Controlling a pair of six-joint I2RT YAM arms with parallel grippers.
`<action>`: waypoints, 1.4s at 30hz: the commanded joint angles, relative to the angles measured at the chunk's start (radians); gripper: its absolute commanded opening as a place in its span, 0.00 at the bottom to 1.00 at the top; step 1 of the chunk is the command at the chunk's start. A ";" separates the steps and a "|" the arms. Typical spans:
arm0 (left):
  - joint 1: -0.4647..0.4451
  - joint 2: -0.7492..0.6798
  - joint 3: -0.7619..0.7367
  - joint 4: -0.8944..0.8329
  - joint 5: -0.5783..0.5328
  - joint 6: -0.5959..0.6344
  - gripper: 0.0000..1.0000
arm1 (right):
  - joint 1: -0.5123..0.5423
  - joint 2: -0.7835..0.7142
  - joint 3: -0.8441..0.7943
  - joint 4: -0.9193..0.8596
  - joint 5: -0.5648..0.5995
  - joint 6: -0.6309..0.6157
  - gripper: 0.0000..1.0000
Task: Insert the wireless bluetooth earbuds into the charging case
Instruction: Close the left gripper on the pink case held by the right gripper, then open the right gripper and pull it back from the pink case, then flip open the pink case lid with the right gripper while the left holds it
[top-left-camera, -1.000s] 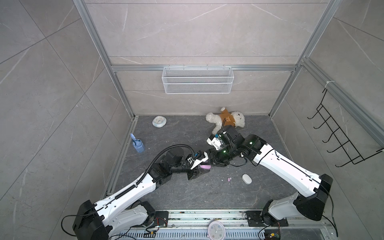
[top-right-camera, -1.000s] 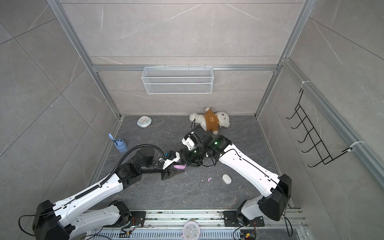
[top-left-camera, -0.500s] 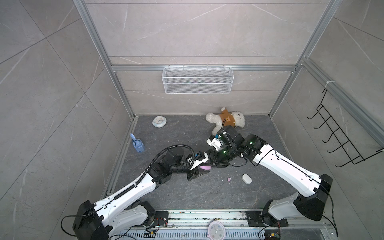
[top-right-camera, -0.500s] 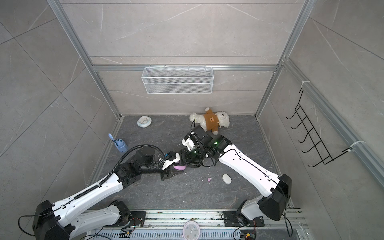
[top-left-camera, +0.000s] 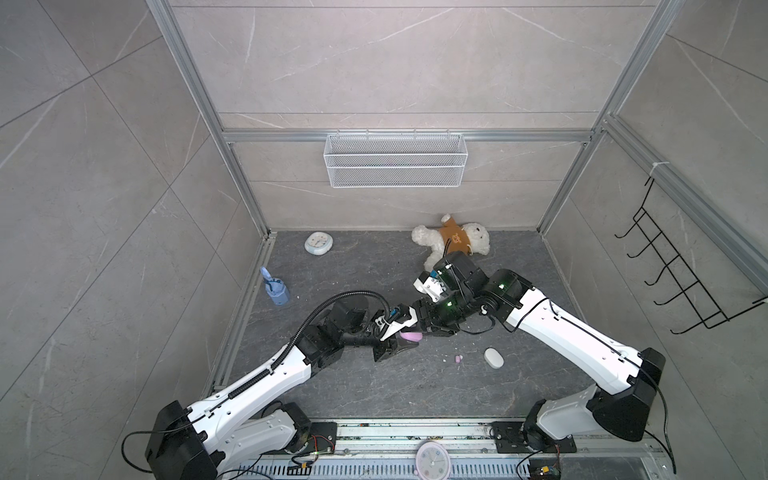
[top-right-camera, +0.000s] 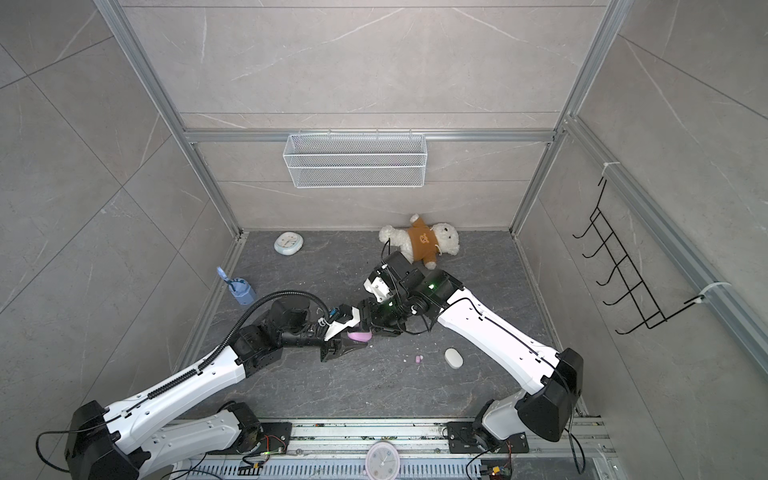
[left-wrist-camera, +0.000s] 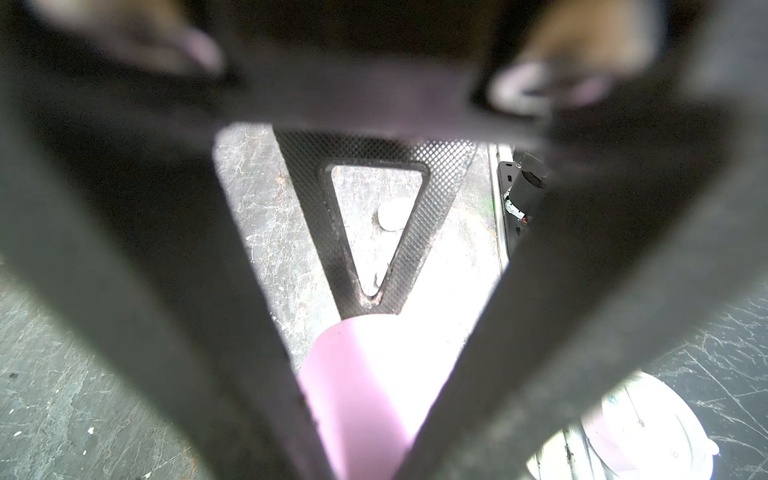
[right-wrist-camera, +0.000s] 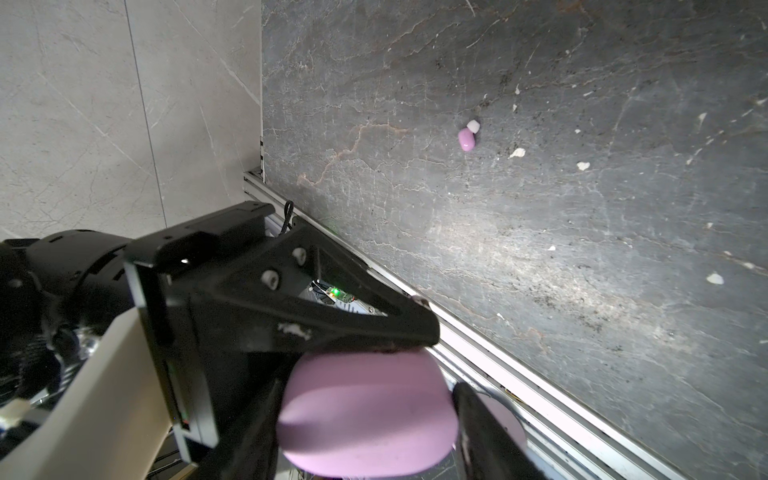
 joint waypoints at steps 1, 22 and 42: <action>-0.006 -0.011 0.045 0.015 0.039 0.001 0.41 | 0.006 -0.014 0.013 0.003 -0.014 -0.002 0.52; -0.007 -0.012 -0.006 0.185 0.171 -0.180 0.40 | -0.101 -0.197 -0.069 -0.067 0.104 -0.012 0.95; -0.006 0.026 0.045 0.236 0.389 -0.319 0.39 | 0.273 -0.309 -0.078 -0.020 0.590 -0.614 0.88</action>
